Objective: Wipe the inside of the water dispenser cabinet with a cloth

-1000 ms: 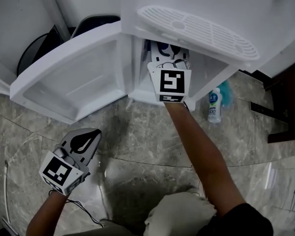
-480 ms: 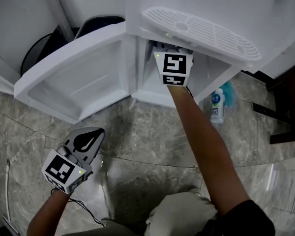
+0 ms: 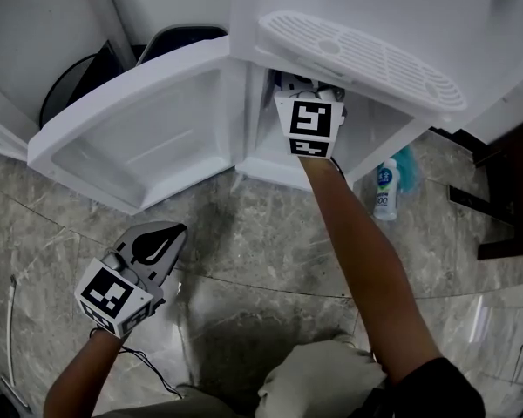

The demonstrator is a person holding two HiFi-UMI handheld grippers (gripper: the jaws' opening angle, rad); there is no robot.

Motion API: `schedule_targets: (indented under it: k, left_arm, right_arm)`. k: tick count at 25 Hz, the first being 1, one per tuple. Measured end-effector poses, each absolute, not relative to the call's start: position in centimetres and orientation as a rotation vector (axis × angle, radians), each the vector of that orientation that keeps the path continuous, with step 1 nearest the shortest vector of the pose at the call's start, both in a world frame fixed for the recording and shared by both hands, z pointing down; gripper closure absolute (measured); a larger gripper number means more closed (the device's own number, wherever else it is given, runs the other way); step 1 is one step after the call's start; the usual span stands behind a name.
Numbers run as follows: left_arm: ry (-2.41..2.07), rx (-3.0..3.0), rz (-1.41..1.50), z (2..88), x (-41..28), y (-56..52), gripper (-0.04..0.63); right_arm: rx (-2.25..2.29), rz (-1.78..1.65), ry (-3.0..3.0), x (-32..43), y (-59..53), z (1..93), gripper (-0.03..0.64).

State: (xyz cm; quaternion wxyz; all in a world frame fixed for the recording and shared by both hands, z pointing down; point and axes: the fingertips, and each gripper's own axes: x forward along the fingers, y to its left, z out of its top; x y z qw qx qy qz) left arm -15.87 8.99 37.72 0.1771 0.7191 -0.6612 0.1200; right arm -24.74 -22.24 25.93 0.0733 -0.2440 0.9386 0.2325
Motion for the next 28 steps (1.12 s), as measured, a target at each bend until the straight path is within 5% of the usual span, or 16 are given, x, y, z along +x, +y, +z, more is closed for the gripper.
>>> schedule_targets:
  k: [17,26,27,28]
  left_arm:
    - [-1.994,2.161,0.561,36.3,-15.2,7.8,0.588]
    - [-2.051,2.499,0.611,31.5,-11.4,3.0,0.584]
    - [-2.062,2.524,0.605,31.3,-10.9,2.6,0.551]
    - [-2.073,2.553,0.605,31.1,-10.5,2.2,0.429]
  right_arm:
    - [-0.485,0.634,3.036,-21.2,-17.5,30.6,0.537]
    - [0.082,0.166,3.195,-13.4,-6.4,27.9,0.537]
    - [0.129,0.1,3.209,-13.0,-5.5,27.6,0.537]
    - [0.174,0.04,3.218,-12.8,-4.7,27.2,0.537]
